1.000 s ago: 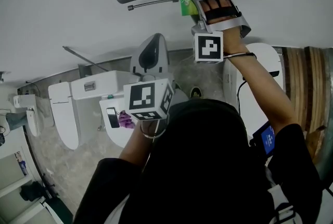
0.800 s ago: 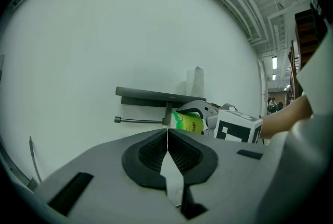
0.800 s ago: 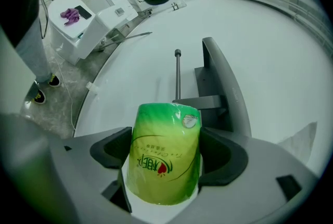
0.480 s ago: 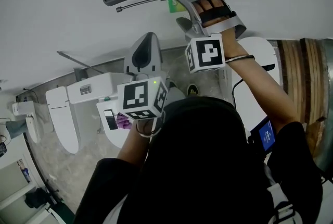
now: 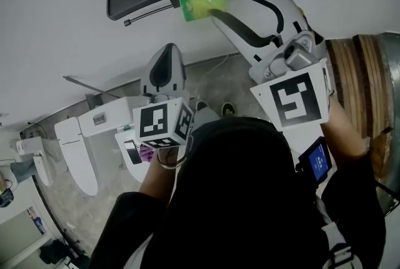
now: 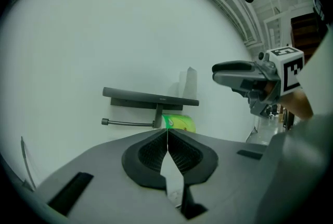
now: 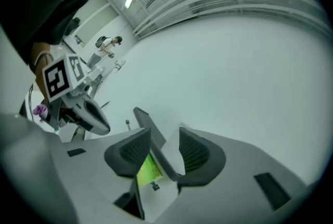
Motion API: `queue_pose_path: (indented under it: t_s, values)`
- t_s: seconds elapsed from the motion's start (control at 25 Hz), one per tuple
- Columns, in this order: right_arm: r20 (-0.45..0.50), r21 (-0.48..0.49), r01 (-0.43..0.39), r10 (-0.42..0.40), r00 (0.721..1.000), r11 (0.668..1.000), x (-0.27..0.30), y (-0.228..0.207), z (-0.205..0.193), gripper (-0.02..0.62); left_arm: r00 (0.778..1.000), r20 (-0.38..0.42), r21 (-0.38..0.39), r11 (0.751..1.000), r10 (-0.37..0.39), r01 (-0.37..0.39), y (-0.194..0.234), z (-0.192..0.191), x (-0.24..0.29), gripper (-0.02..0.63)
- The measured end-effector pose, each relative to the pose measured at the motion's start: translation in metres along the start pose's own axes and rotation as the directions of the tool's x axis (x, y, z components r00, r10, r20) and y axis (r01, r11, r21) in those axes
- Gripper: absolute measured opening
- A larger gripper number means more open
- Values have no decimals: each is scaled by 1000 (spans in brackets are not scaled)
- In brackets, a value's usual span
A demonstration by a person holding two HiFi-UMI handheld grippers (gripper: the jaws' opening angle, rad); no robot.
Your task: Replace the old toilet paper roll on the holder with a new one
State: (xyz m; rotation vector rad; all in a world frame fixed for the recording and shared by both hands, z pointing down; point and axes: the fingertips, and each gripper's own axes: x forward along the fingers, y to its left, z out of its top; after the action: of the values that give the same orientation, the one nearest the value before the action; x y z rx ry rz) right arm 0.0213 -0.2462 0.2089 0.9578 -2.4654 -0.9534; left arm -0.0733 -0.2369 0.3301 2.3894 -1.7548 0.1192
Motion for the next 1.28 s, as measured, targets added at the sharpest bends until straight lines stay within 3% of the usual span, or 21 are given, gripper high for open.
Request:
queue_pose_path:
  t_s: [0.12,0.24,0.4,0.56,0.64,0.72,1.04,1.28]
  values:
    - [44,143,88,-95,994,986,-30,-32,-1,121,1000,-10,4,1000,-13,13,-5,-3,4,23]
    - [85,334,139,-176,981,932,-58,-58,-11,56,999,-18,2,1000,-29,29,-13,-6,7,23]
    - [75,516,149,-218,973,844,-87,-67,-43,40,999,-15,4,999,-52,52,-21,-5,8,23]
    - [21,670,176,-256,966,721,-111,-61,-80,37,997,-19,1,998,-69,69,-25,-7,7,23]
    - [-2,723,187,-269,963,665,-121,-55,-93,37,997,-23,0,997,-78,78,-28,-8,6,23]
    - [-25,748,202,-278,960,632,-130,-50,-102,37,996,-26,2,996,-85,85,-30,-8,4,23]
    - [-59,765,226,-283,957,604,-137,-35,-114,37,994,-31,15,994,-103,104,-37,-11,3,23]
    - [-70,752,231,-274,959,618,-135,-34,-116,37,993,-38,20,994,-108,109,-38,-12,5,23]
